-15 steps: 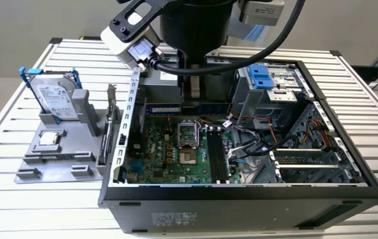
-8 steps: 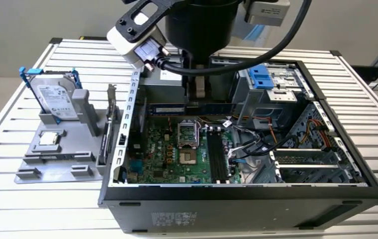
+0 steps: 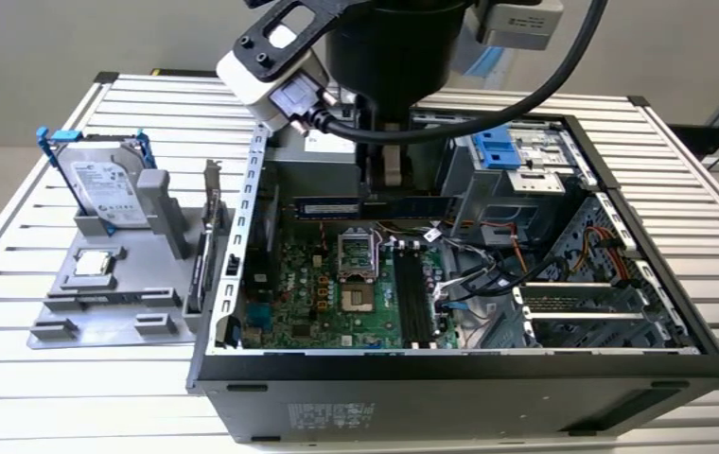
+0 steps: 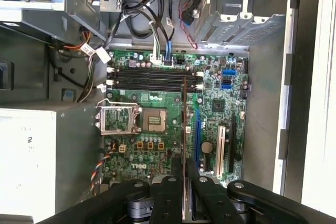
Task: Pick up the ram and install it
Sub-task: 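Pick up the ram and move it above insertion slot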
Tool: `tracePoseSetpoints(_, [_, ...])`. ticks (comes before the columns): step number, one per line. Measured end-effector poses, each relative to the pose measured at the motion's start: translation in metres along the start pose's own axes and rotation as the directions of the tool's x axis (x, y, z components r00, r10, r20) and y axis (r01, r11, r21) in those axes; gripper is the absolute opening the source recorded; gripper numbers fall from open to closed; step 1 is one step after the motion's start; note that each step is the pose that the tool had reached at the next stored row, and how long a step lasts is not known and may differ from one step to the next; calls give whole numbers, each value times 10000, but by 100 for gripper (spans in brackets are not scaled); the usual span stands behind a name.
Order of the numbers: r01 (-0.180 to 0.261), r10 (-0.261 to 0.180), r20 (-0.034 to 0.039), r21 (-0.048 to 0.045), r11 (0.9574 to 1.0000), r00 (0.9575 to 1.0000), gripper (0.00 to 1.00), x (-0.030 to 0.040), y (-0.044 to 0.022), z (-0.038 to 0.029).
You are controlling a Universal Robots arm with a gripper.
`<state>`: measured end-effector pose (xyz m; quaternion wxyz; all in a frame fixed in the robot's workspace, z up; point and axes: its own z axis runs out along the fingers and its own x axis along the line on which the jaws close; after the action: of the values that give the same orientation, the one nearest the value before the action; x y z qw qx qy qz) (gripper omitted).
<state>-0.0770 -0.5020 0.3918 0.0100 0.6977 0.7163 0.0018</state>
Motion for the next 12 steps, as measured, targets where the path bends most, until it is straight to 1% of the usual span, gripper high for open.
tracePoseSetpoints(12, [0,0,0,0,10000,10000,0,-3,98,2])
